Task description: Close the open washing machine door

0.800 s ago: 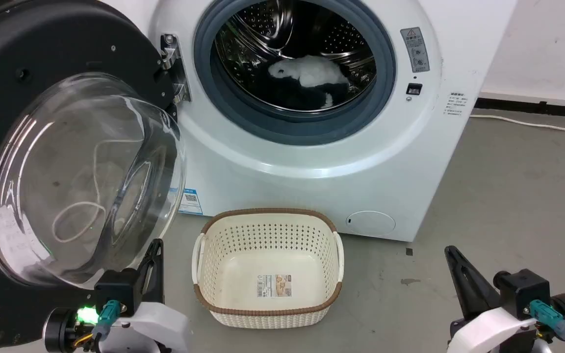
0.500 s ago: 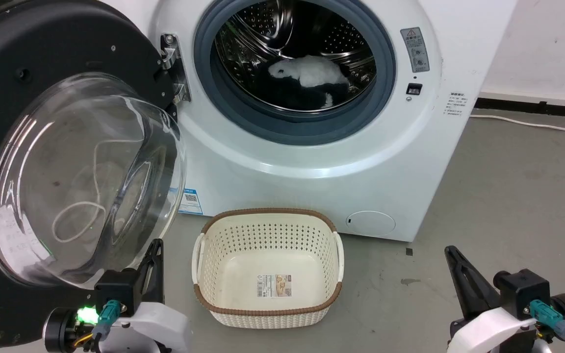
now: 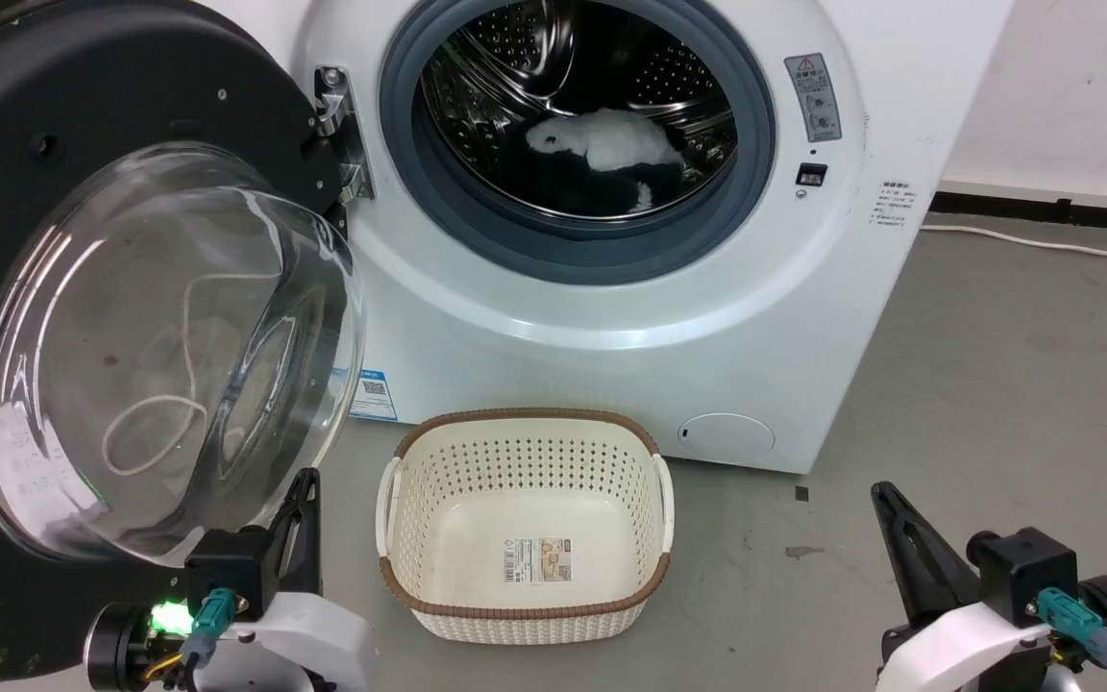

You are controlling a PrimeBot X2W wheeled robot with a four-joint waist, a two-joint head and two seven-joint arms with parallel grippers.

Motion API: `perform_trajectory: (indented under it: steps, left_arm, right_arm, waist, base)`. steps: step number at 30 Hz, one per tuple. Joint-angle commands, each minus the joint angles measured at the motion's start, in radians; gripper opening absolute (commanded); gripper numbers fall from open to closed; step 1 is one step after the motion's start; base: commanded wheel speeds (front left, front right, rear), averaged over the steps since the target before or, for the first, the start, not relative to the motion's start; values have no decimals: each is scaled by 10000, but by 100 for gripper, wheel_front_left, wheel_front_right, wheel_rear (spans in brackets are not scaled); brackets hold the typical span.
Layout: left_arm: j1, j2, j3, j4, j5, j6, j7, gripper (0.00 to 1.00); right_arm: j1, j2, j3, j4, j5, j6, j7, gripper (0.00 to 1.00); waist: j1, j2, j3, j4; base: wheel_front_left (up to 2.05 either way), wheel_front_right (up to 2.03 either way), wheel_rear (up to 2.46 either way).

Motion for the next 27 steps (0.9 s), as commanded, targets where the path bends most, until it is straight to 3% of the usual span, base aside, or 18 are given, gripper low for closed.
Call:
perform_trajectory:
  steps: [1,27]
  left_arm:
    - [105,1,7,-39,28,-43,1,0]
    - [105,1,7,-39,28,-43,1,0]
  right_arm:
    - [-136,-6,-3,-43,-62,8,7,0]
    - [-136,-6,-3,-43,-62,8,7,0]
  waist:
    - [0,-1,0,0]
    - [0,-1,0,0]
  base:
    - [0,0,0]
    - [0,0,0]
